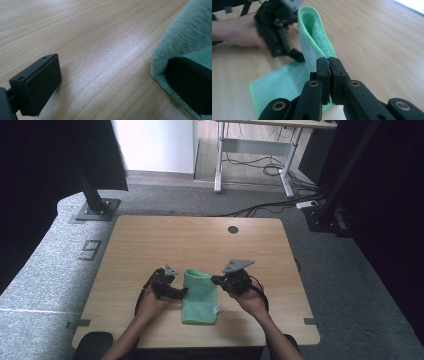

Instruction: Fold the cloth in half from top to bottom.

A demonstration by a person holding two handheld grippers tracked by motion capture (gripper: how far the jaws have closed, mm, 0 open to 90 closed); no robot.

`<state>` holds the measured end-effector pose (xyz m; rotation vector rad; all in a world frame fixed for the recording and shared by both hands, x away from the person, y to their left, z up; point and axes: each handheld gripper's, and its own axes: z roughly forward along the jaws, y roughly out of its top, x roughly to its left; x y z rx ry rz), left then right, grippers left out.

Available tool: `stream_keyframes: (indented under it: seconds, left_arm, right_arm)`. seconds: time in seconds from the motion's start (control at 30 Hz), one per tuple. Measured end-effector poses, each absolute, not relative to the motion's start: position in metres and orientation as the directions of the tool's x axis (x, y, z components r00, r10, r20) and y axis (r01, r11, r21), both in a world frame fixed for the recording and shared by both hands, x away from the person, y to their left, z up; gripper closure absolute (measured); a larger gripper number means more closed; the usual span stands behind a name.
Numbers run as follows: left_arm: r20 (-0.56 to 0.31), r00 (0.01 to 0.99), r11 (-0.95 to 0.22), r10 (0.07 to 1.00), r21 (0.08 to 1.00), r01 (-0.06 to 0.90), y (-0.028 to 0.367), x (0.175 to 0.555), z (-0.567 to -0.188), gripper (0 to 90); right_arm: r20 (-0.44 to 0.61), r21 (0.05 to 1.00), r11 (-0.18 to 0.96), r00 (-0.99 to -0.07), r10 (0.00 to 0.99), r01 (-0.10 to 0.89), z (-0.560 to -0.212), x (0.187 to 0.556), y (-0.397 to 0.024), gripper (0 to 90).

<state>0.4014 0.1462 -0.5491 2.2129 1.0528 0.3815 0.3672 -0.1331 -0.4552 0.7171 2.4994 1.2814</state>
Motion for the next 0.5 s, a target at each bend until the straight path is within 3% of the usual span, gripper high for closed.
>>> stream_keyframes:
  seconds: [0.5]
  left_arm:
    - [-0.019,0.634,-0.463,0.773,0.667,0.584,0.146,0.402,-0.549,1.0]
  right_arm:
    - [0.065,0.773,0.519,-0.860,0.506,0.364,-0.497,0.329,-0.135,86.1]
